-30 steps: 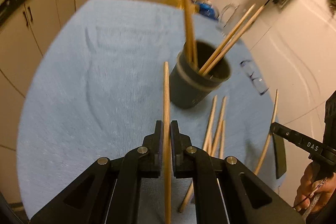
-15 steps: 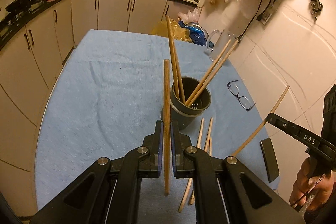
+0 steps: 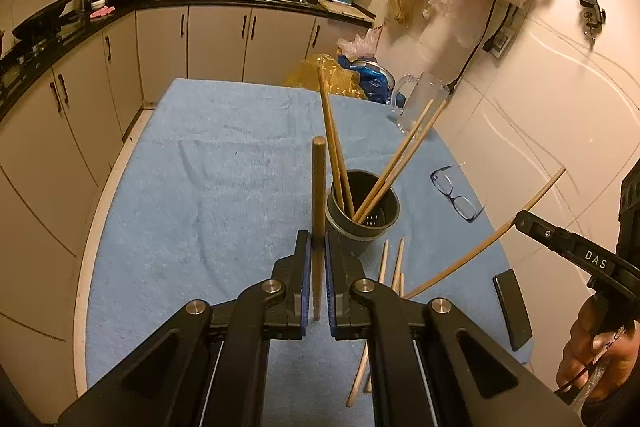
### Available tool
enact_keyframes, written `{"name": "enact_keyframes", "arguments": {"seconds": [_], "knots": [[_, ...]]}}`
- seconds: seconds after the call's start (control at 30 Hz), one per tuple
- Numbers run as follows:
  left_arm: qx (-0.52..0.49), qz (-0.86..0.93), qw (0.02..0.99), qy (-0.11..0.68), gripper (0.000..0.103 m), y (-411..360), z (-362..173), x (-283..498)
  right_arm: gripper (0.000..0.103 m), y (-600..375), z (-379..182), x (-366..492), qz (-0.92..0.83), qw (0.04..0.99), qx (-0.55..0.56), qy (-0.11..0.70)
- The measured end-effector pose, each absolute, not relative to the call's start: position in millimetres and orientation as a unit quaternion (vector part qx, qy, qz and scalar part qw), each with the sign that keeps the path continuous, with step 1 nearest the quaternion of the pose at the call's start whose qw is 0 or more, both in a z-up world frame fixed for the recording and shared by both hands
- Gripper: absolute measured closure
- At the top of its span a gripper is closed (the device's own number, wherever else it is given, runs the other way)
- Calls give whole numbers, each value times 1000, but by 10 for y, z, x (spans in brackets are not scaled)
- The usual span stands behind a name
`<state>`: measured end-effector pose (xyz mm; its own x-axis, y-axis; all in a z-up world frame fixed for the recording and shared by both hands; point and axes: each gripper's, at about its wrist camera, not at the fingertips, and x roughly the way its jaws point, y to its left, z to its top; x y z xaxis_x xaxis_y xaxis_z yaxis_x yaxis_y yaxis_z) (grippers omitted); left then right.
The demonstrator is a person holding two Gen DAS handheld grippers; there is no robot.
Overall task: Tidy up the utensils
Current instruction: 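Lift both chopsticks and lower them into the grey holder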
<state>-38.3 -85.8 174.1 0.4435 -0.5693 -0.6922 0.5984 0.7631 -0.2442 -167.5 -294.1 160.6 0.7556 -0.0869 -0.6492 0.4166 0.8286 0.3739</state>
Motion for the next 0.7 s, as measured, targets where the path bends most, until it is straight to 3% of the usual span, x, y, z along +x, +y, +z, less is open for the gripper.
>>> {"name": "enact_keyframes", "arguments": {"seconds": [0.7], "knots": [[5,-353,861,366,97,-860,2175,-363,97,-2993,1881,-1740,-133,908,261,299]]}}
